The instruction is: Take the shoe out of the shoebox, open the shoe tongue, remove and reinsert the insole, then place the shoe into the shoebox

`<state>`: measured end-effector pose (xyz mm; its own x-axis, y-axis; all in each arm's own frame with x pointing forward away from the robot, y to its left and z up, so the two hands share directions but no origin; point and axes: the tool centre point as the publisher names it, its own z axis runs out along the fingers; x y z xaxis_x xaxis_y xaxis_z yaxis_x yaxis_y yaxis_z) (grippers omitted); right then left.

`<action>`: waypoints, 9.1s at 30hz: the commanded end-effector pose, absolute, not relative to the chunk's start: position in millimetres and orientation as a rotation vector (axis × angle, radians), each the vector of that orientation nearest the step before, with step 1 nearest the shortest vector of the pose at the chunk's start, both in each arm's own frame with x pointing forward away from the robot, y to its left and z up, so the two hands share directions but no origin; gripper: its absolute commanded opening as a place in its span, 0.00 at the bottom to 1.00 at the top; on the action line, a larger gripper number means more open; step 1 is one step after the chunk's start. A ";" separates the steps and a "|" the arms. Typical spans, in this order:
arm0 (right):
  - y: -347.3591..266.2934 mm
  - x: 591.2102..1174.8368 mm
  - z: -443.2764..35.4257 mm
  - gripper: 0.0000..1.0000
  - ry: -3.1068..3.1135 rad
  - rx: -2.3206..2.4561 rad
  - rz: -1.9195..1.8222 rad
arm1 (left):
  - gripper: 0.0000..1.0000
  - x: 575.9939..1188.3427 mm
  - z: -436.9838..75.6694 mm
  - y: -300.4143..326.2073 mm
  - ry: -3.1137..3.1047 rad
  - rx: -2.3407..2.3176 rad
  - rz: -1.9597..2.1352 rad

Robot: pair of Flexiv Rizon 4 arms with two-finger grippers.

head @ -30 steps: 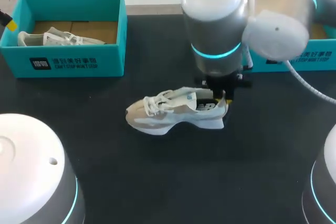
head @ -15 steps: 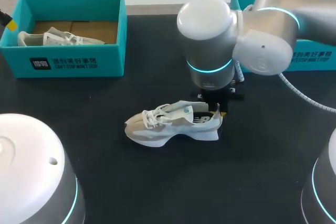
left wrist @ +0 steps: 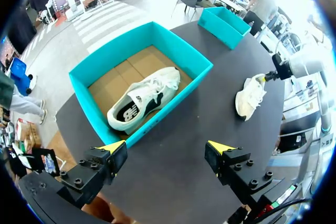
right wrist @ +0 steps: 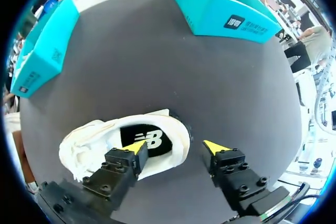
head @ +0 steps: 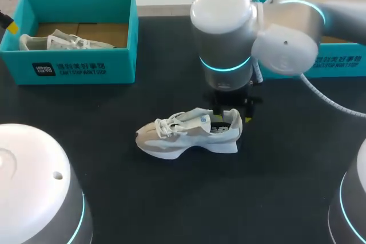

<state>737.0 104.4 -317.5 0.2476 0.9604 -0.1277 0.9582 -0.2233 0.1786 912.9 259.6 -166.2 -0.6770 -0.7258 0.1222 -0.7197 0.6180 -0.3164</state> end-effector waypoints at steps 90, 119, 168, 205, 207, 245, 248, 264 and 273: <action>-34.8 754.9 -268.5 1.00 2.682 -0.087 1.120 | 1.00 912.0 -166.0 260.0 2.810 -1.254 -0.535; -30.0 752.1 -296.6 1.00 2.596 -0.041 1.488 | 1.00 912.0 -166.0 260.0 2.810 -1.254 -0.535; -29.6 763.5 -386.1 1.00 2.562 -0.070 1.637 | 1.00 912.0 -166.0 260.0 2.810 -1.254 -0.535; 86.7 756.8 -393.7 1.00 2.555 0.067 1.651 | 1.00 912.0 -166.0 260.0 2.810 -1.254 -0.535; 90.5 757.6 -395.6 1.00 2.565 0.053 1.652 | 1.00 912.0 -166.0 260.0 2.810 -1.254 -0.535; 131.9 763.5 -429.4 0.00 2.585 -0.017 1.757 | 1.00 912.0 -166.0 260.0 2.810 -1.254 -0.535; 131.9 763.5 -429.4 0.00 2.585 -0.017 1.757 | 1.00 912.0 -166.0 260.0 2.810 -1.254 -0.535; 131.9 763.5 -429.4 0.00 2.585 -0.017 1.757 | 1.00 888.8 -162.0 194.7 2.695 -1.410 -0.479; 131.9 763.5 -429.4 0.00 2.585 -0.017 1.757 | 1.00 882.2 -162.1 128.8 2.630 -1.522 -0.444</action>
